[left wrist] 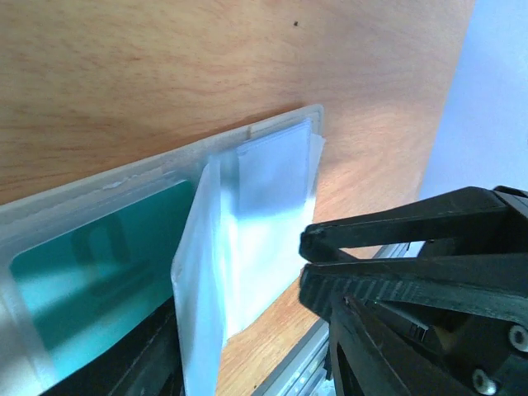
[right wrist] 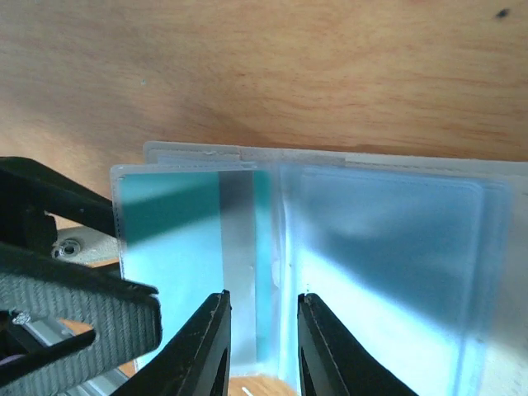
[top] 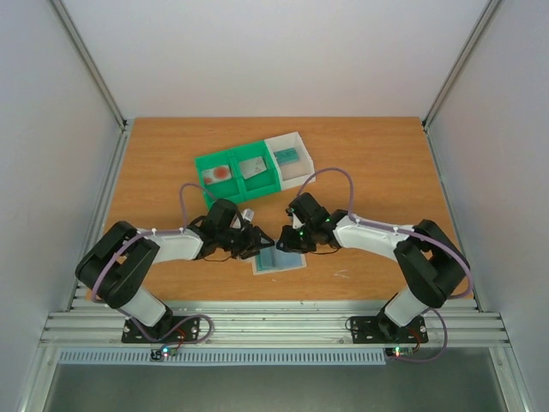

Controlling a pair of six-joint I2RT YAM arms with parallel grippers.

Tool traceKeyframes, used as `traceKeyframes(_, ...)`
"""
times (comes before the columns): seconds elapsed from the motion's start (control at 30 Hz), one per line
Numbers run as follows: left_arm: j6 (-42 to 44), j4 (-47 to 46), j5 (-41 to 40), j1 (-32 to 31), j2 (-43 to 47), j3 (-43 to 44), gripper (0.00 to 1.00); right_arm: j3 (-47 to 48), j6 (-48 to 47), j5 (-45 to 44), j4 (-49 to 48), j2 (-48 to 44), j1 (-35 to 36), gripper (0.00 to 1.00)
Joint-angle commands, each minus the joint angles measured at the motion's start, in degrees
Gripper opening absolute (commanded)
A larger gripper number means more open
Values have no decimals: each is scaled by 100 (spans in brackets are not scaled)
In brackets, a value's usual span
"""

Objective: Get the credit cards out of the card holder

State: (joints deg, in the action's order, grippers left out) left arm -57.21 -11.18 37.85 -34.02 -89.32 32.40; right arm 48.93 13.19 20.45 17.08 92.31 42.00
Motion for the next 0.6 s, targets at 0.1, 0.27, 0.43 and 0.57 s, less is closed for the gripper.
traceKeyframes(0.1, -49, -486, 166, -94, -157, 202, 45, -79, -237, -1129, 943, -626, -163, 24)
traceKeyframes(0.27, -70, -499, 193, -125, -121, 253, 45, -187, -330, -1426, 1163, -633, -419, 27)
traceKeyframes(0.43, -144, -637, 218, -206, -224, 350, 45, -249, -337, -1233, 1071, -307, -529, 27)
traceKeyframes(0.57, -236, -791, 258, -328, -301, 416, 44, -349, -305, -855, 832, -275, -529, 27)
